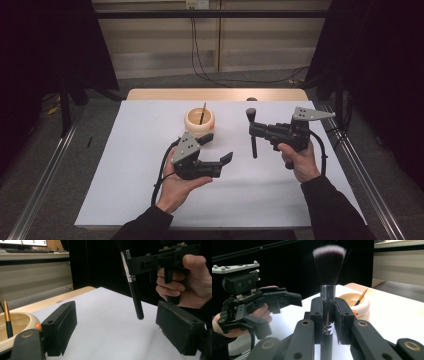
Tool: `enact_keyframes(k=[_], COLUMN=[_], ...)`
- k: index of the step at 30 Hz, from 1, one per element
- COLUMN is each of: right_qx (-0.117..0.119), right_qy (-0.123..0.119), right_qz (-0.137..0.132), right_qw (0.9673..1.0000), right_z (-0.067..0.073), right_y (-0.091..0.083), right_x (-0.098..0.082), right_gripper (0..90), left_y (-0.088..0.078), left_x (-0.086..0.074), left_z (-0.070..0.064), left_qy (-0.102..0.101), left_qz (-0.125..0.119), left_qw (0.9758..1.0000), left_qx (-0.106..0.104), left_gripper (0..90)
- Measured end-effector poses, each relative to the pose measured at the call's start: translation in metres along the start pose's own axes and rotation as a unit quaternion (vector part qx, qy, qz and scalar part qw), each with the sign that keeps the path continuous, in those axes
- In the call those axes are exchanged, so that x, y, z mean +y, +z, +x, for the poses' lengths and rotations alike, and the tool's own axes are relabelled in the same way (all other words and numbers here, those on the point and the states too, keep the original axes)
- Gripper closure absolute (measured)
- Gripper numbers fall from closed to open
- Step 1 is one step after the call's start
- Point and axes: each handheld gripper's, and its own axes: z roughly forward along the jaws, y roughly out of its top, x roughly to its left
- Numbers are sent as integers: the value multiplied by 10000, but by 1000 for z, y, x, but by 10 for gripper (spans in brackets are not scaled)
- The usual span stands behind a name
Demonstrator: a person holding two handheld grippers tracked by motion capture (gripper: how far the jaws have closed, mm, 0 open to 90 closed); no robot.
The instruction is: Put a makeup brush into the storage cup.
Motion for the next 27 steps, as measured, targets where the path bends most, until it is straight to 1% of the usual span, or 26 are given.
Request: enact_keyframes(k=[2,3,4,5,6,7,8,9,10,11,12,13,14,15,16,17,19,20,21,22,23,24,25,26,27], right_qx=[62,87,100,120,127,147,156,156,160,160,150,160,173,177,189,196,218,217,218,247,255,248,286,296,288], right_qy=[-22,-39,-46,-62,-78,-91,-84,-79,-75,-78,-91,-80,-75,-70,-50,-71,-82,-96,-99,-72,-98,-109,-106,-93,-109], right_qz=[6,14,21,26,40,33,39,40,42,41,32,21,16,-1,-6,-2,15,24,36,52,55,62,53,49,45], right_qw=[10000,10000,9999,9999,9999,9998,9998,9998,9998,9998,9998,9998,9998,9998,9998,9998,9997,9997,9997,9997,9996,9996,9995,9995,9995], right_z=[3,5,6,7,8,9,9,9,10,10,10,10,11,11,12,12,13,13,14,14,15,16,16,17,18], right_y=[2,4,5,6,7,8,9,9,9,9,9,9,9,9,8,9,10,11,12,13,14,15,15,15,16], right_x=[1,1,1,1,1,1,1,1,1,1,1,1,2,2,2,2,2,2,1,1,1,0,1,1,1], right_gripper=[785,785,785,785,785,785,785,785,785,785,785,785,785,785,785,785,785,785,785,785,785,785,785,785,785], left_y=[3,5,7,9,12,14,16,18,19,20,21,23,24,25,26,27,30,32,33,33,34,36,36,37,37], left_x=[1,2,2,3,3,3,4,4,4,5,5,6,6,6,7,6,6,5,5,5,5,5,5,5,6], left_z=[-1,-3,-3,-4,-6,-7,-8,-9,-10,-10,-10,-12,-12,-12,-12,-11,-11,-11,-11,-11,-10,-9,-8,-9,-9], left_qy=[1,-58,-16,-88,-136,-117,-68,-61,-48,-43,-19,-37,-49,-92,-76,-75,-145,-166,-214,-187,-220,-335,-283,-280,-296], left_qz=[-34,-52,-10,-46,-106,-77,-51,-60,-62,-58,-21,-55,-55,-71,-36,-28,36,14,17,31,42,35,65,50,92], left_qw=[10000,10000,10000,9999,9998,9999,10000,9999,9999,9999,9998,9998,9996,9996,9997,9995,9990,9991,9988,9990,9993,9986,9989,9988,9986], left_qx=[13,-1,-13,-11,-77,-63,-33,-116,-104,-113,-198,-195,-283,-246,-235,-319,-413,-390,-432,-417,-302,-402,-372,-402,-436], left_gripper=[235,252,268,263,271,299,299,312,342,346,359,376,377,382,406,416,452,461,475,505,527,528,526,531,541])
